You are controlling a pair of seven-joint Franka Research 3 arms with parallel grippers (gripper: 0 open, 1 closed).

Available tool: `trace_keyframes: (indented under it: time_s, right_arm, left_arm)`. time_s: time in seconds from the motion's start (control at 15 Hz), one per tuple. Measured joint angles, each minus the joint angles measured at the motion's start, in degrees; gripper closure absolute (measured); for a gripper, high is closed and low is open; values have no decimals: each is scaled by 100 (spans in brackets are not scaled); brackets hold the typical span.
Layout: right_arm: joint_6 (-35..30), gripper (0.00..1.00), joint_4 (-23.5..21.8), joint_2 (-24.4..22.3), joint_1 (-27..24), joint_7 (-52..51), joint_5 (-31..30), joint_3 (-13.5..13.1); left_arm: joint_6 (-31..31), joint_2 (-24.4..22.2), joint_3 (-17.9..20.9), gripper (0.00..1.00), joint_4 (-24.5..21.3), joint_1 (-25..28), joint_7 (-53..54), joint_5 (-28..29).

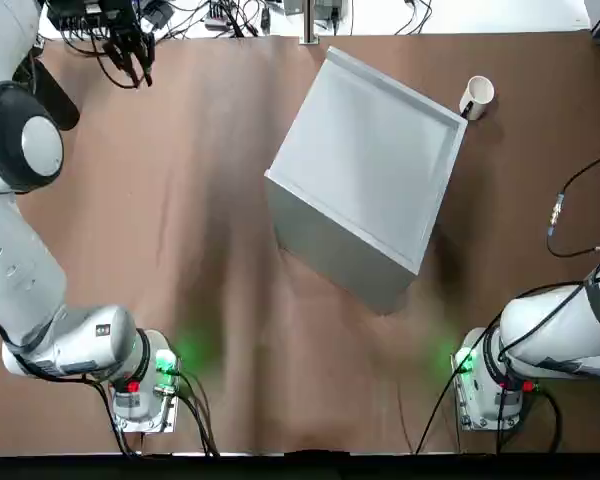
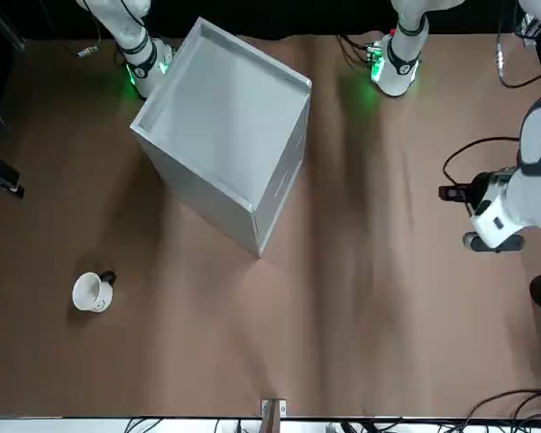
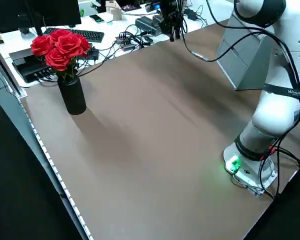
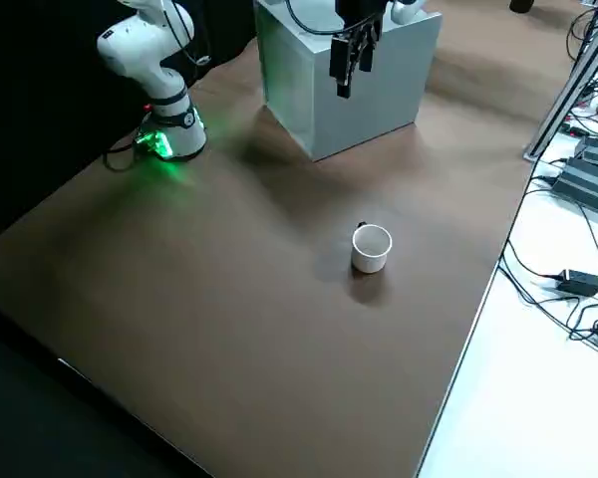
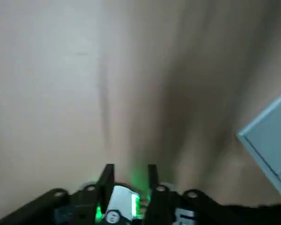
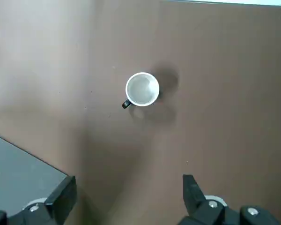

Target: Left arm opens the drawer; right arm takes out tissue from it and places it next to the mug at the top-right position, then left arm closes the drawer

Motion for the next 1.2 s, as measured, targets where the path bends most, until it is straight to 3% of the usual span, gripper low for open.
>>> trace_keyframes:
  time_s: [0.2, 0.73, 1.2]
  right_arm:
    - [0, 0, 2, 0, 0, 0, 0, 0]
    - [0, 0, 35, 0, -1, 0, 4, -1]
    - [0, 0, 44, 0, -1, 0, 25, 1]
  left_arm:
    - [-210, 423, -3, 99, -55, -25, -238, -446]
    - [-368, 1658, -33, 99, -83, -310, -2311, -2979]
    - [711, 2254, -47, 99, -149, -1153, -3256, -4711]
